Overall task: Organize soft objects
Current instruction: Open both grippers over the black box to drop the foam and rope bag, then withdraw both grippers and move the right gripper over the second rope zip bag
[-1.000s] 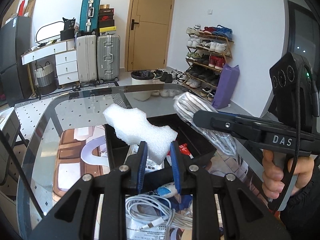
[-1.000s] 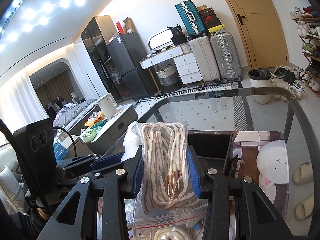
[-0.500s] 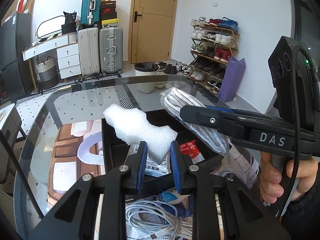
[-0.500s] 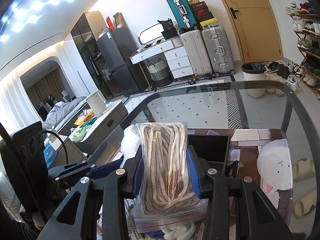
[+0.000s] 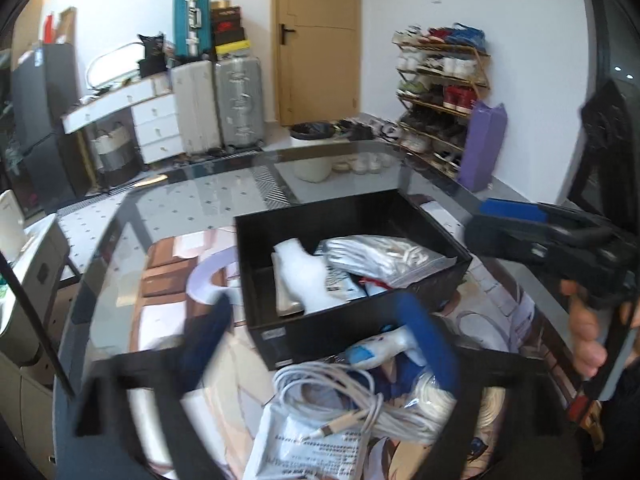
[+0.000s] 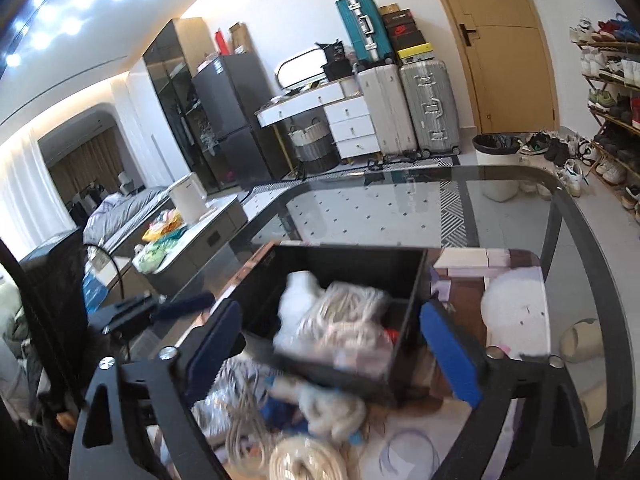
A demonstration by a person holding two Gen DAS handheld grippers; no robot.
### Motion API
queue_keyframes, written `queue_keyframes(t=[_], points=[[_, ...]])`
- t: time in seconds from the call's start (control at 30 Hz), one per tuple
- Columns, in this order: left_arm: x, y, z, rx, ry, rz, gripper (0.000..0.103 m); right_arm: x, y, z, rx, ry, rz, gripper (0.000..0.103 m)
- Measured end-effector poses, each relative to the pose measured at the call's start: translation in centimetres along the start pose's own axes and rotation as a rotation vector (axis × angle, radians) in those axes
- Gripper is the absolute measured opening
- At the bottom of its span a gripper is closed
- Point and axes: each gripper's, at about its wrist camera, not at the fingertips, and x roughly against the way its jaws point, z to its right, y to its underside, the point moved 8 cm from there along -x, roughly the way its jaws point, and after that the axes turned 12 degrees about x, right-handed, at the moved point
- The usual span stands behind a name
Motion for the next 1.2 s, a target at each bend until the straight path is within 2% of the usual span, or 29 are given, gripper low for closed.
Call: queue_keyframes(t=[0.07,0.23,0.47,0.73,1.2], points=[[0.7,0.2,-0.2,0.015,-0.011,0.028,0.103,1.0,0.6,-0.3,0.022,0.011,0.002,0.101],[1.6,1.4,-0.6,0.020,-0.044,0.008,0.103,2.7,1.8,-1.2,0.041,0.008,-0.007,0.102],[2.1,2.7,-1.7,0.038,-0.127,-0.032,0.103,2.1,4.7,-2.7,0.127,0.044,-0.092,0.102],[2.6,3.4,-2.2,0.048,-0.120,-0.024,0.103,0.9,6.1,-3.1,0.149,0.047,-0.132,0.102],[2.0,4.1,-2.8,0.049,-0.096,-0.071,0.103,-0.7,7.7,-3.5,0.186,0.050,-0.219,0.102]])
